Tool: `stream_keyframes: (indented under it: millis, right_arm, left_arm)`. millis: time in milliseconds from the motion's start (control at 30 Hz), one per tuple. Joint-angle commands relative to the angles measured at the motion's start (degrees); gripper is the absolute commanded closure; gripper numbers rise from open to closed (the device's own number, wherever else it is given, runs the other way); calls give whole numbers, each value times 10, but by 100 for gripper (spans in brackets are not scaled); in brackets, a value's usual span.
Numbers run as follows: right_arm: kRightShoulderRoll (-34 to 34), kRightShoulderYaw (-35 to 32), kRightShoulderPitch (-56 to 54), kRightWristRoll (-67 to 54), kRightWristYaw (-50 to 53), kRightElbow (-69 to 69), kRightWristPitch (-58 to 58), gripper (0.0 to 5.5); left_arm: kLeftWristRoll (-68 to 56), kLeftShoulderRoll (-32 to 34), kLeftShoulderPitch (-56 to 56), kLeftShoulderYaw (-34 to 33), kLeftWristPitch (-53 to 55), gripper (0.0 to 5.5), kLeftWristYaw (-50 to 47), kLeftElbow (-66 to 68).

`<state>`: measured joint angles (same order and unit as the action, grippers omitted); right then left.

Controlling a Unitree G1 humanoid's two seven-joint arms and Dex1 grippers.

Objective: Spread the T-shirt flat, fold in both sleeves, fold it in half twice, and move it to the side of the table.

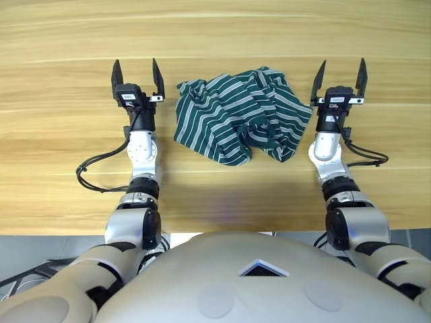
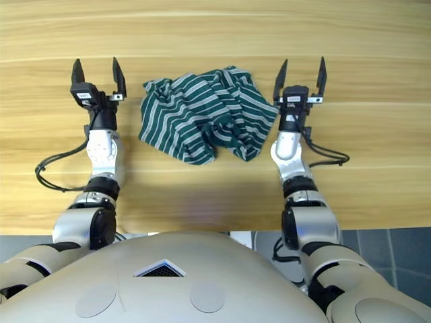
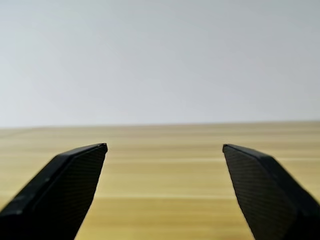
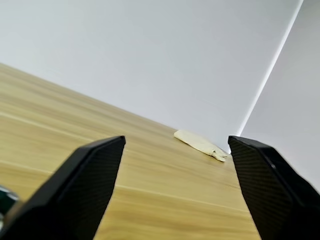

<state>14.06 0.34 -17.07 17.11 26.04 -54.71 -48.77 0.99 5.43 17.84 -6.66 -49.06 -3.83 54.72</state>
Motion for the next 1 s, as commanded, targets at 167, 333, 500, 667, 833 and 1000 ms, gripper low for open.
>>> stream_keyframes:
  millis: [167,333,500,667,833,1000]
  right_arm:
    - [-21,2,-12,-26,-58,54,91,168]
    - [-17,-8,-33,-33,-54,47,117,168]
    - [2,-14,-43,-27,-48,42,115,168]
    - [23,-19,-50,-24,-47,48,116,168]
    - [22,-17,-67,-13,-27,33,109,168]
    - [5,-6,-91,-1,-1,-11,95,168]
  left_arm:
    - [5,-23,37,10,43,120,-3,18]
    - [17,-27,48,14,52,120,-19,12]
    - [8,-28,100,4,59,120,-28,53]
    - [9,-35,142,9,56,120,-12,84]
    - [16,-30,152,13,48,120,-3,93]
    - [12,-24,153,8,32,120,-4,102]
